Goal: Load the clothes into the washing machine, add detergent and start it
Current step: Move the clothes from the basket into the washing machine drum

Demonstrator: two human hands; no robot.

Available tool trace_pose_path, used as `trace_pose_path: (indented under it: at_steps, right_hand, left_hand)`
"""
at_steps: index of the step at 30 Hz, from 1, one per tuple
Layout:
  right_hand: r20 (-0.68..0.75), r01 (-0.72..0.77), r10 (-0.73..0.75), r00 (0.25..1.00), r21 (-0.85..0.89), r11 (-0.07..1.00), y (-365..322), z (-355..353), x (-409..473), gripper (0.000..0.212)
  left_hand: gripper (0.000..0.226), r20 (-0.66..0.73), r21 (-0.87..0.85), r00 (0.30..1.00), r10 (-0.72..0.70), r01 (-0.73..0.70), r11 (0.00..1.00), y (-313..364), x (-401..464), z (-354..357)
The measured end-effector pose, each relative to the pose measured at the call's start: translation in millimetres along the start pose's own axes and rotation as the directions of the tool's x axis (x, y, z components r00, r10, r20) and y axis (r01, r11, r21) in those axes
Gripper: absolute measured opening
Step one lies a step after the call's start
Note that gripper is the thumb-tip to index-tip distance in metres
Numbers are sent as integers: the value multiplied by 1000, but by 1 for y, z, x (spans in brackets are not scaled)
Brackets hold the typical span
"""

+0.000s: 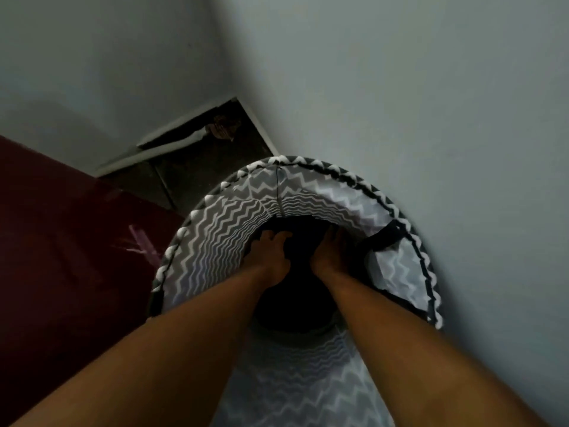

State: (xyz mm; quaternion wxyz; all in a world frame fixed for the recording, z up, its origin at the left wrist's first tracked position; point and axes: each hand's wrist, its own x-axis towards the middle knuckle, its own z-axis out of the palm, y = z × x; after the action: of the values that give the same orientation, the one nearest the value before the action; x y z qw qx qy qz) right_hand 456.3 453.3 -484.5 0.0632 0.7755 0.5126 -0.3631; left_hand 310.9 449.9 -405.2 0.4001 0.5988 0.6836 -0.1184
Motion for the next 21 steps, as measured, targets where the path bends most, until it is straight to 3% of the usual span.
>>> trace_pose_path:
  at_steps: [4,6,10,15,18,21]
  right_hand:
    - [29,-22,21,999,49,999,13,16,28,67]
    - [78,-97,84,993,174,980,14,20,29,61]
    - [297,-191,123,947,214,958,19,25,19,43]
    - [127,-173,129,984,460,871,-11,-10,-10,50]
    - [70,-161,154,986,664,730,-42,-57,-34,32]
    - [-48,-40,117,992,758,651,-67,-101,-70,21]
  left_hand:
    - [63,-8,-2,1000,13,-13,1000,1,29,17]
    - [65,-10,4,1000,-2,2,1000,0,35,22]
    - [70,39,-69,996,-76,79,995,-5,37,29]
    - [85,111,-38,991,-71,76,996,-5,16,21]
    - [97,104,-107,990,-98,109,988,13,-12,-1]
    - [108,51,-232,997,-53,63,971,33,-41,-28]
